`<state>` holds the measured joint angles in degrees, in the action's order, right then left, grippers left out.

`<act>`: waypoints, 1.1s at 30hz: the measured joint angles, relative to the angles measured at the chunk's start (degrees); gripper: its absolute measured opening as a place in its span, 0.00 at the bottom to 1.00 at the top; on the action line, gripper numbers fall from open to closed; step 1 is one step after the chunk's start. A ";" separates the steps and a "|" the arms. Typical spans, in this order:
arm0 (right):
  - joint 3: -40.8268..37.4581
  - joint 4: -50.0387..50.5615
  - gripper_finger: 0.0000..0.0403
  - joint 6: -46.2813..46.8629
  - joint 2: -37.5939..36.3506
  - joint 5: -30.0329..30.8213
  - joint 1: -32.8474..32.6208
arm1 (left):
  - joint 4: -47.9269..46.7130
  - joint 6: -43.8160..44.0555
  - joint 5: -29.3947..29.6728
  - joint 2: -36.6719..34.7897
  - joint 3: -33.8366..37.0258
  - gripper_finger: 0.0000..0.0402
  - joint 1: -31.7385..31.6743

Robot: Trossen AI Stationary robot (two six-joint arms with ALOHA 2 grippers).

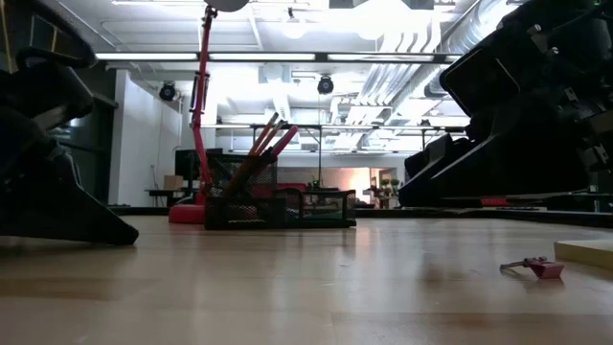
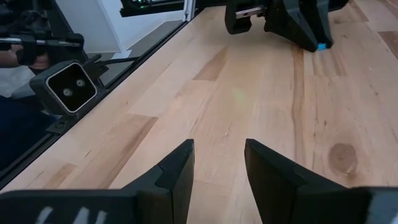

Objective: Pick and place office supplies into organizer
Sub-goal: Put the blue binder clip into the desk organizer

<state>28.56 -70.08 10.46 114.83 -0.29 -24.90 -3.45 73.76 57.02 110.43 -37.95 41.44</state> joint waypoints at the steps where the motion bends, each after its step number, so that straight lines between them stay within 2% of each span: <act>1: 0.00 0.00 0.33 0.00 0.00 0.16 0.01 | 0.08 -0.02 0.72 0.17 0.02 0.11 0.13; 3: 0.00 0.00 0.33 0.00 0.00 0.21 0.01 | 0.47 -0.53 1.60 0.26 0.04 0.07 0.67; 6: 0.00 0.00 0.33 0.00 0.00 0.19 -0.01 | 0.50 -1.37 3.58 0.48 0.10 0.07 1.50; 15: 0.00 0.08 0.33 -0.02 0.00 0.69 0.01 | 0.02 -2.31 4.75 -0.42 0.31 0.06 1.70; 18: 0.00 0.29 0.33 -0.02 0.00 0.74 -0.01 | 0.27 -3.89 5.73 -1.18 0.31 0.01 1.70; 33: 0.00 0.48 0.33 -0.02 0.00 0.91 0.00 | 2.16 -6.84 8.50 -1.44 0.20 0.01 1.81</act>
<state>28.56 -69.60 10.44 114.83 0.62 -24.90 -1.29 66.92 65.51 108.99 -37.76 43.25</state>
